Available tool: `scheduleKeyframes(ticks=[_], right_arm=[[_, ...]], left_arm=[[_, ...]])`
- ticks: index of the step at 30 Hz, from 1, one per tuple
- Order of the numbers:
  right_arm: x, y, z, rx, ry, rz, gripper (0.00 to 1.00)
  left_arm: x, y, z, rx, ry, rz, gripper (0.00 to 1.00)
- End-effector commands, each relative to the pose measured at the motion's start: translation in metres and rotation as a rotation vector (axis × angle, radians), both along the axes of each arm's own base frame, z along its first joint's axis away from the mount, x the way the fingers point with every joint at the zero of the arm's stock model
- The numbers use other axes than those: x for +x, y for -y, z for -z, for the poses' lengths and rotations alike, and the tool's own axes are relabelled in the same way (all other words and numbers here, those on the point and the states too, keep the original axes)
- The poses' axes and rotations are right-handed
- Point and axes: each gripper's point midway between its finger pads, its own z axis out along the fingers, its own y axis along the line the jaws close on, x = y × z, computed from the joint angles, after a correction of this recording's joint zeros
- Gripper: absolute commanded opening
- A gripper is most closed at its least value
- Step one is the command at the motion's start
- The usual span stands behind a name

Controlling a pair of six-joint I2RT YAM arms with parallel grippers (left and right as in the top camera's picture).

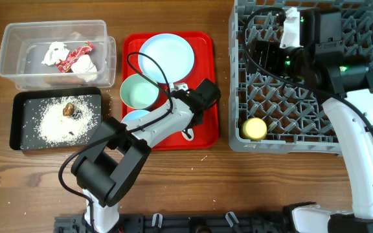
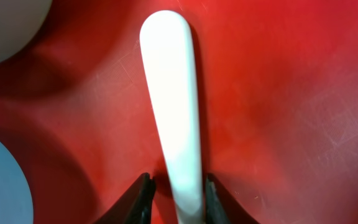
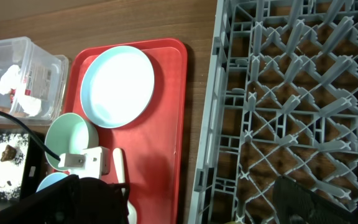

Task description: Sort waste into correct bins and load items into the dishwasher rack

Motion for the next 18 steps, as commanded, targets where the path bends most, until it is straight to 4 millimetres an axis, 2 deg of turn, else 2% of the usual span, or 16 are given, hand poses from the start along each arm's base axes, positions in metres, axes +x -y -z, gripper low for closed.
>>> scheduleKeyframes(ticks=[1, 5, 8, 10, 14, 18], right_arm=[[0.004, 0.001, 0.002, -0.022, 0.004, -0.006, 1.00], [0.004, 0.000, 0.002, -0.017, 0.002, -0.001, 0.99], [0.002, -0.003, 0.002, 0.012, -0.011, 0.006, 1.00], [0.003, -0.004, 0.003, 0.014, -0.011, 0.003, 1.00], [0.003, -0.020, 0.005, 0.044, -0.020, -0.045, 1.00], [0.005, -0.025, 0.011, 0.053, -0.041, -0.044, 1.00]], left_arm=[[0.002, -0.004, 0.004, 0.037, 0.008, 0.013, 0.29], [0.001, -0.005, 0.004, 0.038, 0.001, 0.013, 0.28], [0.001, -0.007, -0.001, 0.039, -0.007, 0.008, 0.34], [0.004, -0.011, -0.017, 0.035, -0.001, -0.006, 0.35], [0.023, -0.023, -0.075, -0.025, 0.071, -0.063, 0.40], [0.033, -0.035, -0.126, -0.121, 0.145, -0.075, 0.46]])
